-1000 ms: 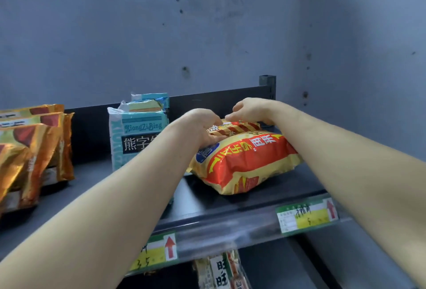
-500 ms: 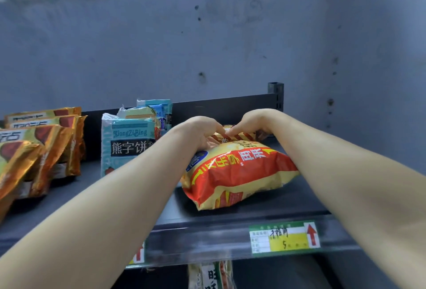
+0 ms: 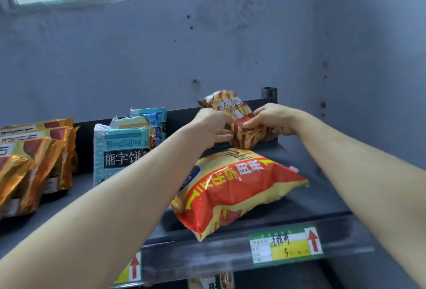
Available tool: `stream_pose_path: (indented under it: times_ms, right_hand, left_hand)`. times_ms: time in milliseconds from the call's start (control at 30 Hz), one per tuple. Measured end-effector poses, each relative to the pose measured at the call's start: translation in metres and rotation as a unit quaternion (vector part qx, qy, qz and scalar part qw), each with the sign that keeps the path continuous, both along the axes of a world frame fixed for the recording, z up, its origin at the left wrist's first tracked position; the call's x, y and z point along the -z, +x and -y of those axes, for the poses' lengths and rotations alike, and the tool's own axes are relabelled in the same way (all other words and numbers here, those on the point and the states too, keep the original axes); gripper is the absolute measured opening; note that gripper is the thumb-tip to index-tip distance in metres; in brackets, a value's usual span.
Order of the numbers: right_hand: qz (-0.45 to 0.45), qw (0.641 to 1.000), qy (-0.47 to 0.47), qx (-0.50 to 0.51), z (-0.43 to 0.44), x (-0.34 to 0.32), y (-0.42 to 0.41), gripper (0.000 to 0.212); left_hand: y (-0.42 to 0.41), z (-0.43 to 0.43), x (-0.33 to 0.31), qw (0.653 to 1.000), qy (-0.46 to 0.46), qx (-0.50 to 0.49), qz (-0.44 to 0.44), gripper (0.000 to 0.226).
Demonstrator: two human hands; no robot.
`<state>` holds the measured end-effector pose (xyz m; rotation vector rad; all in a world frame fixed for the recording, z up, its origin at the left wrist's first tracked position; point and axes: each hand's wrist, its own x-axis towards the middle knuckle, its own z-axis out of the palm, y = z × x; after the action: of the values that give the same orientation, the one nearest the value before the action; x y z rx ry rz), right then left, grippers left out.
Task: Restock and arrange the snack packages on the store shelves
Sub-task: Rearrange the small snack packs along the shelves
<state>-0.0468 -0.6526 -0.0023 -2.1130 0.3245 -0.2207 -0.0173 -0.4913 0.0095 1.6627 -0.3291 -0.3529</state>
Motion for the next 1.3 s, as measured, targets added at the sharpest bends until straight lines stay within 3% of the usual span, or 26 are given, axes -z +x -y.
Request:
stream_pose_path:
  times_ms: [133, 267, 333, 500, 867, 1067, 1300]
  right_hand:
    - [0.070, 0.996, 0.024, 0.047, -0.005, 0.009, -0.005, 0.039]
    - [0.087, 0.993, -0.010, 0.081, -0.013, 0.030, 0.005, 0.032]
    - [0.090, 0.991, -0.031, 0.095, -0.014, 0.037, 0.012, 0.032]
    - [0.132, 0.975, -0.094, 0.150, -0.013, 0.041, 0.019, 0.027]
    - [0.115, 0.980, -0.081, 0.138, -0.014, 0.042, 0.004, 0.036]
    - [0.118, 0.973, -0.088, 0.178, -0.013, 0.037, -0.001, 0.034]
    - [0.229, 0.946, -0.058, 0.221, -0.015, -0.002, -0.025, 0.027]
  left_hand:
    - [0.011, 0.001, 0.004, 0.995, -0.006, 0.051, 0.085, 0.048]
    - [0.025, 0.005, 0.022, 0.992, 0.062, 0.087, 0.075, 0.048]
    - [0.030, 0.007, 0.026, 0.993, 0.062, 0.077, 0.064, 0.038]
    - [0.041, 0.010, 0.031, 0.994, 0.054, 0.049, 0.076, 0.045]
    - [0.042, 0.011, 0.031, 0.993, 0.080, 0.075, 0.046, 0.050]
    - [0.021, 0.003, 0.016, 0.988, 0.109, 0.028, 0.108, 0.050]
    - [-0.027, -0.014, -0.008, 0.961, 0.107, -0.008, 0.254, 0.038]
